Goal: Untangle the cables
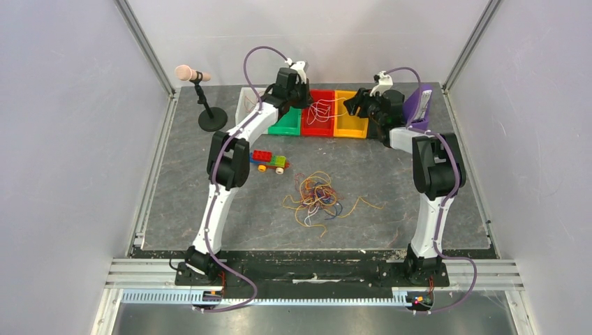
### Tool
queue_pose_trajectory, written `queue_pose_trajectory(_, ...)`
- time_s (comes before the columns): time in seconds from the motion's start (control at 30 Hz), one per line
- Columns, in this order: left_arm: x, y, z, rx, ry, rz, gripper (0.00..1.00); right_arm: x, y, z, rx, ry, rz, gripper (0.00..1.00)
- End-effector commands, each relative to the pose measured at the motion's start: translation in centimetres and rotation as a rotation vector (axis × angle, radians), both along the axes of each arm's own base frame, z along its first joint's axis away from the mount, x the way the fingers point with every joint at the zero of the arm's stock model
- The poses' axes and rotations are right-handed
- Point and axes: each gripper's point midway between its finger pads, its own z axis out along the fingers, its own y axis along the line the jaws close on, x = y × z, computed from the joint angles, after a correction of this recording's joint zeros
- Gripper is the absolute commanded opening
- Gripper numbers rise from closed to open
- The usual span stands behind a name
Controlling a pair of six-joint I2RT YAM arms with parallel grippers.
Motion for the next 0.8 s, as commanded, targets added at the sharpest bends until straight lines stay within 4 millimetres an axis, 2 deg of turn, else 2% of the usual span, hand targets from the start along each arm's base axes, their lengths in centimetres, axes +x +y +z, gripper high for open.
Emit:
queue_pose_trajectory(0.0,0.7,-0.7,-0.8,0.019,-0.021,0.012,0.02,0.8,0.3,-0.2,0.050,0.028,-0.029,0.58)
queue_pose_trajectory(0.23,0.3,-1.2,-3.4,0.060,0.014,0.027,0.02,1.0,0.7,-1.7,0.096,0.063,-0.024,0.56)
queue_pose_trajectory(0.33,0.2,-1.5,-4.3,0.090,0.009,0.033,0.02,1.2,0.5,-2.3,0.102,0.075,-0.038,0.59)
queue_pose_trajectory(0.43,0.3,-1.5,-4.9,0.141,0.002,0.056,0.02,1.2,0.8,-2.5,0.120,0.075,-0.031,0.57)
queue_pose_trajectory(0.53,0.5,-1.9,-4.4,0.200,-0.046,0.069,0.02,1.3,1.0,-2.5,0.140,0.077,-0.027,0.45)
queue_pose_trajectory(0.57,0.4,-2.4,-4.0,0.223,-0.075,0.050,0.02,1.3,1.1,-2.7,0.147,0.082,-0.027,0.38)
queue_pose_trajectory(0.63,0.1,-3.4,-2.6,0.224,-0.115,0.025,0.02,1.4,1.1,-2.6,0.152,0.078,-0.023,0.26)
queue_pose_trajectory(0.7,-0.2,-4.0,-1.3,0.209,-0.134,0.004,0.02,1.2,1.4,-1.9,0.161,0.052,-0.004,0.07)
queue_pose_trajectory(0.73,-0.2,-4.0,-0.7,0.211,-0.145,0.004,0.02,1.2,1.6,-1.3,0.170,0.032,0.005,0.01)
queue_pose_trajectory(0.77,-0.1,-3.8,0.3,0.205,-0.160,0.012,0.02,1.1,1.7,-0.9,0.178,0.023,0.015,0.00)
